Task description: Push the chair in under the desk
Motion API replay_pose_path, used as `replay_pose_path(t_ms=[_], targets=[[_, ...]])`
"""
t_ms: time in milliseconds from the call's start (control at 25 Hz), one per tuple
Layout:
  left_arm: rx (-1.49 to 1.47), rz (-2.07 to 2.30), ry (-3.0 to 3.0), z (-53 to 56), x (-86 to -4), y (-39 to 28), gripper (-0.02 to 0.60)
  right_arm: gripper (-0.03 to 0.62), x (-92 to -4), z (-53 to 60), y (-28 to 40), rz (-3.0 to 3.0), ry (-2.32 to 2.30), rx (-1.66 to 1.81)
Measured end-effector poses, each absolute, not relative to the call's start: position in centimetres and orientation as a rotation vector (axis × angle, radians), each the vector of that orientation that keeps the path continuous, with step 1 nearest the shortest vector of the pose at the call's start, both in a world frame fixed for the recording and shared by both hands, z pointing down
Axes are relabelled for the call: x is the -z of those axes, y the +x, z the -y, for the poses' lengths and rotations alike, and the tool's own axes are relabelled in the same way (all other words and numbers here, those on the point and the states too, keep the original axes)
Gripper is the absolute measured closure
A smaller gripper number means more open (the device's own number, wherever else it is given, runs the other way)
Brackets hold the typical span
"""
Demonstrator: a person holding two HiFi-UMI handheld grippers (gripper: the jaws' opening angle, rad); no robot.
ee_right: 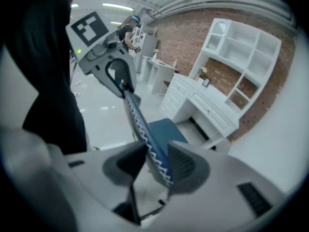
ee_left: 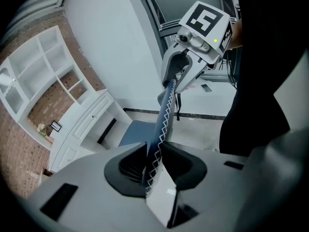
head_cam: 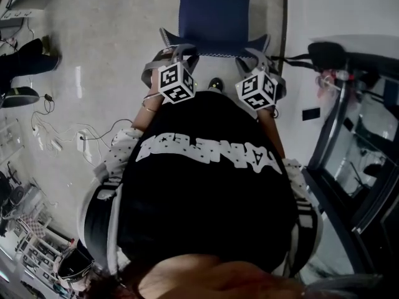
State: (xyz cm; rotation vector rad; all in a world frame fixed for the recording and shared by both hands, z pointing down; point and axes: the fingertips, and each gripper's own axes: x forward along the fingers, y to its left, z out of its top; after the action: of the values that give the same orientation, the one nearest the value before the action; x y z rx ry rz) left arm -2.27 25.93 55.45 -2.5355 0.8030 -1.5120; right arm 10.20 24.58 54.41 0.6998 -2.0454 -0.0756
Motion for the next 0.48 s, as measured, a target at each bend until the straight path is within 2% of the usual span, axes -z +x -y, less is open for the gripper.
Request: replay_pose_path(t_ms=[480], targets=[[1.554, -0.929, -2.464, -23.6, -55.5, -3.2, 0.449, 0.434, -54.3, -22.5, 9.3, 2.093, 0.684, 0.121]])
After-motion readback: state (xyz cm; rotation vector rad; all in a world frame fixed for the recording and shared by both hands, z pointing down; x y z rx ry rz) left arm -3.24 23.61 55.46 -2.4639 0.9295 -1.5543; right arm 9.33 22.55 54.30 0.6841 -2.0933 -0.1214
